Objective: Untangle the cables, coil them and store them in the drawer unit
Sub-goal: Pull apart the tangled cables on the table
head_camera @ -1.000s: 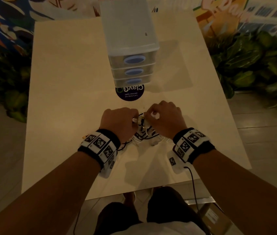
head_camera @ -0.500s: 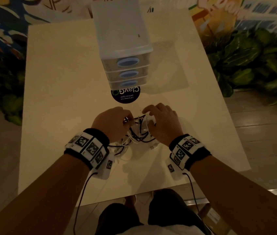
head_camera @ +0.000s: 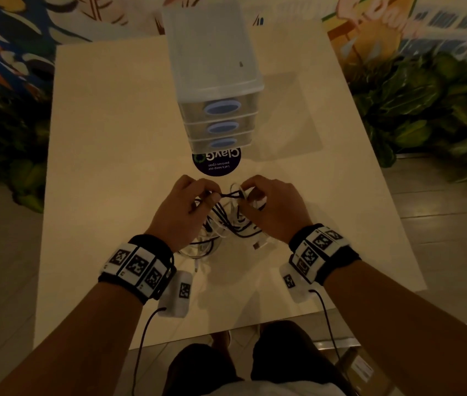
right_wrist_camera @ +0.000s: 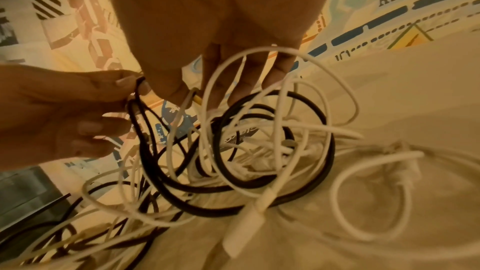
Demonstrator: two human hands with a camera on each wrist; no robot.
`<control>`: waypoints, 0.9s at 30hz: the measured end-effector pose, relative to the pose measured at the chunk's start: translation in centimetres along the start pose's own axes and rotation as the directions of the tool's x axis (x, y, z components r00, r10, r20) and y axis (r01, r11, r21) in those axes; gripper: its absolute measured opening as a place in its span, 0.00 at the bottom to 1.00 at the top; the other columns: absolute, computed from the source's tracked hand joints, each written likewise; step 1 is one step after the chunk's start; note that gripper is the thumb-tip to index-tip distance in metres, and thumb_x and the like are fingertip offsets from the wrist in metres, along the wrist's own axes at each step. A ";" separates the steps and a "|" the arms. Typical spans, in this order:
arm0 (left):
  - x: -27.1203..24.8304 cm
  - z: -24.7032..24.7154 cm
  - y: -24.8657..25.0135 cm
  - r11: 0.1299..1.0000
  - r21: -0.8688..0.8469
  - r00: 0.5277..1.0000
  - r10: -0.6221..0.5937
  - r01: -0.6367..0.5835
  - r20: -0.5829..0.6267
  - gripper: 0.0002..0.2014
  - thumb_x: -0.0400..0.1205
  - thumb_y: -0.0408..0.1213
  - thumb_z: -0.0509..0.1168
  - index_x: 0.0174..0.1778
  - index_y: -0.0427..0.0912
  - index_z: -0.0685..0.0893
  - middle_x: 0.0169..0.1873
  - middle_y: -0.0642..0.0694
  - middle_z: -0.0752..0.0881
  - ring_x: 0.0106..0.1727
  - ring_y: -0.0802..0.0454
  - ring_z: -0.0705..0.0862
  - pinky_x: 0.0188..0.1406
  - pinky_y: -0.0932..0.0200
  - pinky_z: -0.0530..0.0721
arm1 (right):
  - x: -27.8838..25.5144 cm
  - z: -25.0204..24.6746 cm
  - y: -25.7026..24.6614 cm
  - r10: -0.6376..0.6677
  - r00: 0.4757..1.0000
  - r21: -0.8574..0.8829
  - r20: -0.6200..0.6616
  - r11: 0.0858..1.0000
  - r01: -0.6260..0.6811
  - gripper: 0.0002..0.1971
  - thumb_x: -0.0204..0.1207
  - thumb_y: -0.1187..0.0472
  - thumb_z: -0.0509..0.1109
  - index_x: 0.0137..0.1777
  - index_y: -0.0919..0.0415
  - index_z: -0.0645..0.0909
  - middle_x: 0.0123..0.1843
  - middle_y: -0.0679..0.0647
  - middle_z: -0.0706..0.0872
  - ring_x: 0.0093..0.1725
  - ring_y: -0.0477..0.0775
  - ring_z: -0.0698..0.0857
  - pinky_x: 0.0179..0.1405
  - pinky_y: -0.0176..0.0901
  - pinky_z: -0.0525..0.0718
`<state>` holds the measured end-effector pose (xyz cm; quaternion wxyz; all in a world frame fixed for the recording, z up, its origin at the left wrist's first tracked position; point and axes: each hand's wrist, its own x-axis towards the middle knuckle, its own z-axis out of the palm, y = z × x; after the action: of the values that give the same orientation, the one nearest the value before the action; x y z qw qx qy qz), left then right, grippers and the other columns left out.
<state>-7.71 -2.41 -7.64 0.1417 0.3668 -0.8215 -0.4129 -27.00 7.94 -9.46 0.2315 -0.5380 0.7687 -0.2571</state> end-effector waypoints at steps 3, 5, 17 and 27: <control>-0.1 -0.1 -0.3 1.000 -0.021 1.000 -0.005 0.005 -0.009 0.05 0.88 0.38 0.65 0.55 0.53 0.85 0.46 0.53 0.72 0.45 0.67 0.76 0.47 0.78 0.72 | 0.3 -0.1 0.2 0.080 0.996 0.089 0.042 0.993 -0.084 0.14 0.79 0.46 0.74 0.62 0.46 0.83 0.45 0.41 0.90 0.46 0.44 0.87 0.52 0.51 0.87; -0.1 -0.1 -0.6 1.000 -0.028 1.000 -0.013 0.013 -0.009 0.06 0.88 0.38 0.65 0.55 0.54 0.85 0.46 0.54 0.71 0.45 0.67 0.77 0.48 0.77 0.72 | 0.4 0.0 0.5 0.103 0.992 0.156 0.070 0.981 -0.113 0.16 0.79 0.46 0.74 0.66 0.43 0.81 0.44 0.41 0.91 0.45 0.42 0.88 0.51 0.50 0.89; 0.6 0.3 -0.1 0.998 -0.061 0.999 -0.027 0.025 -0.031 0.03 0.88 0.44 0.65 0.55 0.58 0.83 0.47 0.54 0.77 0.41 0.63 0.78 0.42 0.76 0.74 | 2.1 -1.4 0.2 -0.254 0.966 -0.090 0.038 0.962 0.257 0.12 0.84 0.45 0.68 0.59 0.48 0.87 0.57 0.46 0.86 0.59 0.50 0.80 0.63 0.52 0.77; 0.3 0.0 -2.1 0.980 0.011 0.979 -0.201 0.201 -0.019 0.27 0.84 0.32 0.65 0.77 0.58 0.72 0.55 0.53 0.77 0.32 0.53 0.79 0.41 0.55 0.81 | 1.7 -3.9 0.0 -0.123 0.992 0.155 0.026 0.981 0.117 0.14 0.92 0.56 0.55 0.68 0.50 0.80 0.36 0.38 0.84 0.33 0.43 0.81 0.37 0.40 0.78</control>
<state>-6.89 -3.46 -9.29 0.1041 0.4523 -0.7818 -0.4165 -30.03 6.89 -6.65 0.2700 -0.5685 0.7085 -0.3194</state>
